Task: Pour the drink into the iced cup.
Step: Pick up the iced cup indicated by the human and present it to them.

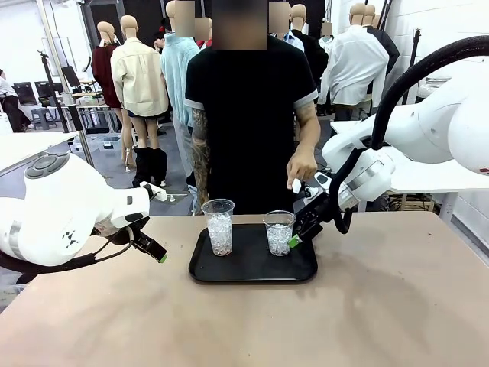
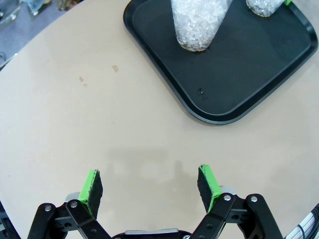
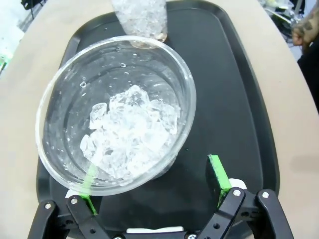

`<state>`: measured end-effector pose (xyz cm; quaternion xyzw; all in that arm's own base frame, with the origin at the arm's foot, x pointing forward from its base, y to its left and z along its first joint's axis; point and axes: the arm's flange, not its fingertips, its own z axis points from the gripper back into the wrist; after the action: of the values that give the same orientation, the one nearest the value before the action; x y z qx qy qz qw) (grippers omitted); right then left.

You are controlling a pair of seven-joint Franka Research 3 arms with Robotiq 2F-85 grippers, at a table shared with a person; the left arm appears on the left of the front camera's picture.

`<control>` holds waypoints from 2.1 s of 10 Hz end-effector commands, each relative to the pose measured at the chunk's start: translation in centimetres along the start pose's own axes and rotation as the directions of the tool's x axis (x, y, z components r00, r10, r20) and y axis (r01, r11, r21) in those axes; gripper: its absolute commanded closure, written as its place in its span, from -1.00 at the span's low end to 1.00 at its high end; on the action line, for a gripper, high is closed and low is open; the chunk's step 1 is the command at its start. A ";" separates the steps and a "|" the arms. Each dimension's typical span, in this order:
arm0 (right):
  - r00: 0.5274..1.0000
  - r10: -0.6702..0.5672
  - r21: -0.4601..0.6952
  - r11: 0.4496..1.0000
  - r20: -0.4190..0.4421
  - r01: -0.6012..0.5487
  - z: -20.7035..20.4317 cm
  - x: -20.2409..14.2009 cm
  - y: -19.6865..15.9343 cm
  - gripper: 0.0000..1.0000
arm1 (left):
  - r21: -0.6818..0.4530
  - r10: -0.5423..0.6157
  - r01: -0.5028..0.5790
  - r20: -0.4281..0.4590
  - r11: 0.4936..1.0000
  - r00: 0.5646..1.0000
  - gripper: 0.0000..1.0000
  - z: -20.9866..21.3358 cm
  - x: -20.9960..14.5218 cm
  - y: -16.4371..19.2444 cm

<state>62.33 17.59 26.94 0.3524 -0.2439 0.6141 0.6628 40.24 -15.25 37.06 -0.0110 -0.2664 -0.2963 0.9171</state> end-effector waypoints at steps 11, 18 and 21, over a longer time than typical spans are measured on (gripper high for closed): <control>0.992 0.081 0.062 0.994 0.095 -0.087 -2.8 -0.3 -0.3 -1.00 | 0.001 0.003 -0.003 0.002 1.000 1.000 -1.00 0.1 0.0 0.2; 0.985 0.083 0.064 0.994 0.152 -0.093 -2.9 -0.5 -0.4 -0.39 | 0.001 0.003 -0.003 0.002 1.000 1.000 -1.00 0.1 0.0 0.2; 0.984 0.082 0.073 0.993 0.156 -0.095 -2.8 -0.5 -0.4 -0.39 | 0.001 0.003 -0.003 0.002 1.000 1.000 -1.00 0.1 0.0 0.2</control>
<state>62.05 19.33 25.00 0.4052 -0.2717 0.6237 0.6107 40.24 -15.25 37.06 -0.0110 -0.2664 -0.2963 0.9171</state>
